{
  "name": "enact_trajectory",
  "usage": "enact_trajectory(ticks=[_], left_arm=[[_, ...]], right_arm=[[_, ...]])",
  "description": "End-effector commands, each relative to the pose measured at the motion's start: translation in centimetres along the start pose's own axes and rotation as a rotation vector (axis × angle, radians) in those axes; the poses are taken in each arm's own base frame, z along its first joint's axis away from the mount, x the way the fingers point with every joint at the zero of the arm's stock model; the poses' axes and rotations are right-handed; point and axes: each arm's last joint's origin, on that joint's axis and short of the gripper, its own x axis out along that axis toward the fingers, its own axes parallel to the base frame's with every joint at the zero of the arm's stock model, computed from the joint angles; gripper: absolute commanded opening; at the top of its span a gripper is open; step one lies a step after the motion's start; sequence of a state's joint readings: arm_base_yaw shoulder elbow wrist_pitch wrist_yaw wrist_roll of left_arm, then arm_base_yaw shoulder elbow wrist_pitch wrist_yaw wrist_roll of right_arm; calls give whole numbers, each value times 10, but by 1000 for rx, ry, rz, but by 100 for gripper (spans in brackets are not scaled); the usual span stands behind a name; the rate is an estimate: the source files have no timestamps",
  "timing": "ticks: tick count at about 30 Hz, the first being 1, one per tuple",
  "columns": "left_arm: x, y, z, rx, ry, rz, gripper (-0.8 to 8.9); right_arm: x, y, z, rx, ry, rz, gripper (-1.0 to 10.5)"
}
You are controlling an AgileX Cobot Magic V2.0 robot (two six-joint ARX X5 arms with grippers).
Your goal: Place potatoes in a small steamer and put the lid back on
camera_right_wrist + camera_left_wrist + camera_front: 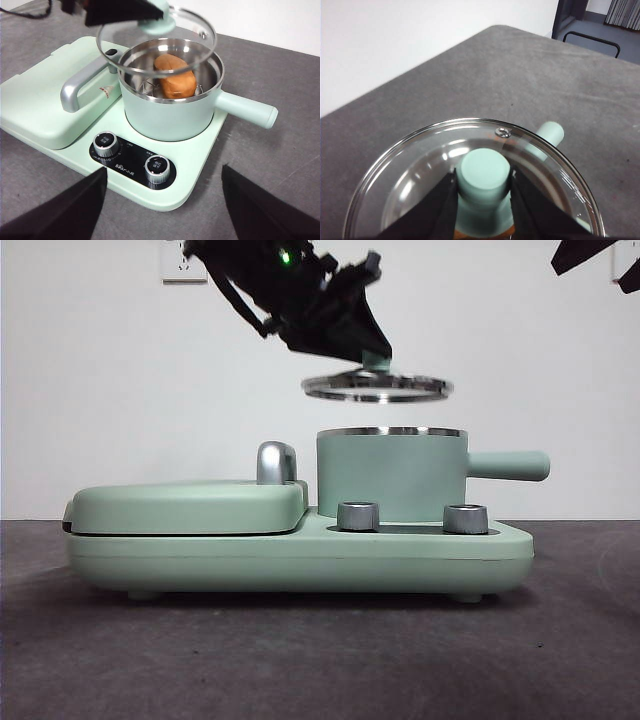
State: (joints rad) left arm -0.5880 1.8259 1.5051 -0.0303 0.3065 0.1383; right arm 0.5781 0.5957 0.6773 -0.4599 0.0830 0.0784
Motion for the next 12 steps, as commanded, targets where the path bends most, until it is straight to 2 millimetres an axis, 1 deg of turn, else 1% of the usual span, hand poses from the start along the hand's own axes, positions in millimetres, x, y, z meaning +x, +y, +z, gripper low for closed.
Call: enact_trajectory(ticks=[1,7,12], left_arm=[[9,-2,8,26,-47,-15,13],[20,-2,1,32,-69,-24,14],[24,-2,0,39,-87,-23,13]], right_arm=[[0,1,1,-10,-10,4,361],[0,1,1,-10,-9,4,361],[0,1,1,-7,-9,4,361]])
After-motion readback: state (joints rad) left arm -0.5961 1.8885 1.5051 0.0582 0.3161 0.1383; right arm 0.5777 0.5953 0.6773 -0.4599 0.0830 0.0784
